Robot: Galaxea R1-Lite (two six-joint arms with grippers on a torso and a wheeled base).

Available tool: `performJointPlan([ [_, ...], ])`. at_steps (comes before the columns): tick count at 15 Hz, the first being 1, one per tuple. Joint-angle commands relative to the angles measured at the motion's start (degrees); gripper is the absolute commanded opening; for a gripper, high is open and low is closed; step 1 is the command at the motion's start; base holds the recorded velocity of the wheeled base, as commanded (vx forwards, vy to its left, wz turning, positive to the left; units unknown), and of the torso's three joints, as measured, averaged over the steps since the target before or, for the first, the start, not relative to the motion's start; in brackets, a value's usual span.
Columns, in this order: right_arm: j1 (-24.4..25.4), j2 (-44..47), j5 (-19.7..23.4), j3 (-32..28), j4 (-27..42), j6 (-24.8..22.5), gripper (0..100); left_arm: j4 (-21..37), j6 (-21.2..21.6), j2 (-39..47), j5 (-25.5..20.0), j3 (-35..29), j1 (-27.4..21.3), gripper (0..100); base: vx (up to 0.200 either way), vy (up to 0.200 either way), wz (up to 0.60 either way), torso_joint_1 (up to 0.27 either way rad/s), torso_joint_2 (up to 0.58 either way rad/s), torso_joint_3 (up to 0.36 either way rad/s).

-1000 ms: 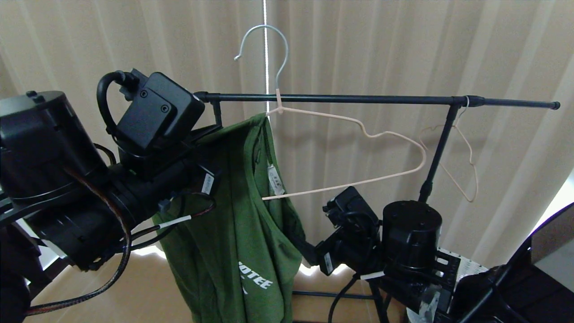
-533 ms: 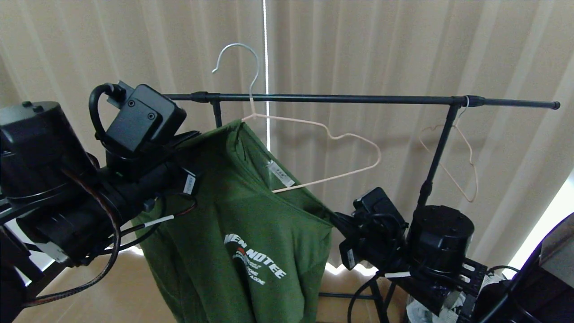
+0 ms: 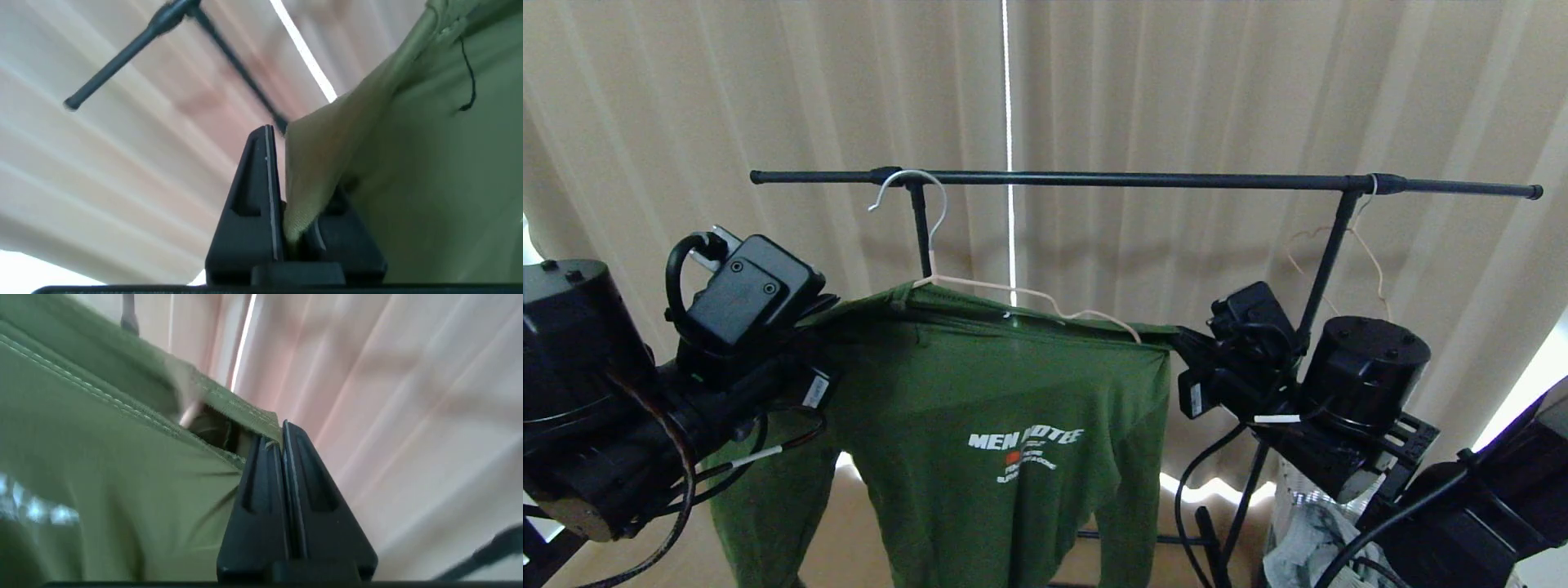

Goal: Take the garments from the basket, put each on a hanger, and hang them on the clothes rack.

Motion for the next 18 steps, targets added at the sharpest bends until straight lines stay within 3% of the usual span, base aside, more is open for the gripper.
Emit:
performJointPlan([
  [1, -0.24, -3.11, 0.05, -2.34, 1.87, -0.08, 0, 0.17, 0.29, -0.38, 0.12, 0.92, 0.79, 0, 0.000, 0.000, 0.00, 0.000, 0.00, 0.000],
  [5, 0.20, -7.68, 2.51, -4.63, 7.49, -0.26, 0, 0.08, 0.29, 0.06, 0.12, 1.28, 0.70, 0, 0.000, 0.000, 0.00, 0.000, 0.00, 0.000],
  [7, 1.70, -9.97, 4.00, -6.56, 11.19, -2.89, 0, 0.08, 0.29, 0.06, 0.30, 1.10, 0.70, 0, 0.000, 0.000, 0.00, 0.000, 0.00, 0.000],
  [12, 6.27, -14.71, 4.00, -15.88, 28.68, -8.96, 0, 0.08, 0.20, 0.41, 0.30, -0.04, 0.70, 0, 0.000, 0.000, 0.00, 0.000, 0.00, 0.000],
  [15, 8.29, -15.68, 3.91, -15.53, 29.99, -9.13, 0, 0.08, 0.20, 0.41, 0.30, 0.05, 0.52, 0, 0.000, 0.000, 0.00, 0.000, 0.00, 0.000],
  [16, 8.38, -15.94, 3.91, -15.35, 29.99, -9.13, 100, 0.08, 0.20, 0.41, 0.30, 0.13, 0.52, 0, 0.000, 0.000, 0.00, 0.000, 0.00, 0.000],
  [18, 8.38, -16.12, 3.56, -14.47, 29.73, -9.49, 100, 0.08, 0.11, 0.41, 0.30, -0.04, 0.52, 0, 0.000, 0.000, 0.00, 0.000, 0.00, 0.000],
])
